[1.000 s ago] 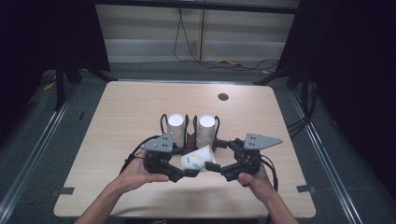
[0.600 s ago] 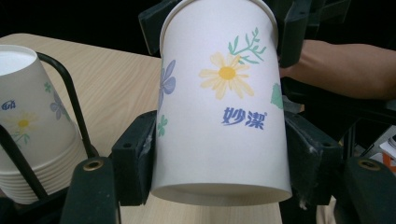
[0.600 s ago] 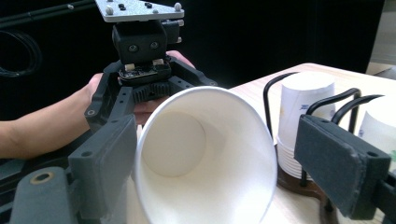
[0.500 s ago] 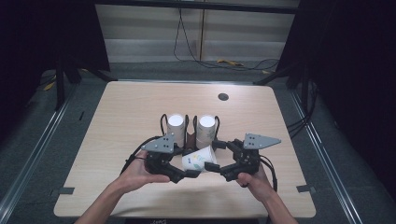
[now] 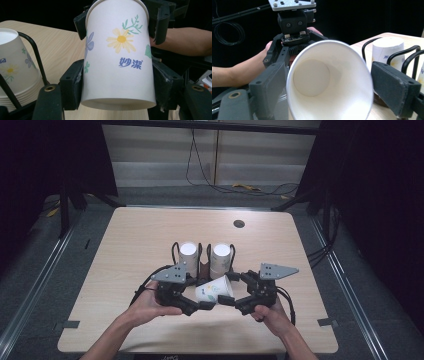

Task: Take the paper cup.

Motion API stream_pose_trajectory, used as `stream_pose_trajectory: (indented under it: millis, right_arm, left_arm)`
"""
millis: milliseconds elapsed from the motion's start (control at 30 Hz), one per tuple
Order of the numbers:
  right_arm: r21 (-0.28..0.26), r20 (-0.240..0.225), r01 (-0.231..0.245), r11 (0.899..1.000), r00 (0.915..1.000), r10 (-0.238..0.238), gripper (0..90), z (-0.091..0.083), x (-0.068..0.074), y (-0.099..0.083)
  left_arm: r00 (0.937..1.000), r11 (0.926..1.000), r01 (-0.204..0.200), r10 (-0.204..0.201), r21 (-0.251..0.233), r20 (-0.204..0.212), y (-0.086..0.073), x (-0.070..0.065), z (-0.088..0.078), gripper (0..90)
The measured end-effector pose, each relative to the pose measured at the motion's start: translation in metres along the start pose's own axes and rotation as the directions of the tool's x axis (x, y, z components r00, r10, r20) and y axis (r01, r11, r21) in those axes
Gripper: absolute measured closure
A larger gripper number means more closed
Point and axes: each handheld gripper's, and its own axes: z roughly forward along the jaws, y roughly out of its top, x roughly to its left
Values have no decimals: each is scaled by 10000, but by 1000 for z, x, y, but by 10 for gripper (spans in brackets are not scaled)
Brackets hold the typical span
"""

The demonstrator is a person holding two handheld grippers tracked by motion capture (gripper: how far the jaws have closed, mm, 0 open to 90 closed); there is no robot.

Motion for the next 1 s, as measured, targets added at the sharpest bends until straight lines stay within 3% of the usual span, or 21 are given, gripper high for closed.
stream_pose_trajectory:
  millis: [467,900,1000]
  right_arm:
    - [-116,-119,-111,9999,9999,109,240,0,-2,-1]
    - [-66,-234,-225,9997,9995,223,285,2,-5,-1]
    - [-54,-206,-211,9998,9996,210,284,3,-5,-1]
  left_arm:
    - [10000,9999,-11,10,117,47,-2,0,0,340]
    - [9994,9993,337,-339,156,119,-7,4,1,337]
    - [9991,9989,414,-414,211,10,-8,6,0,300]
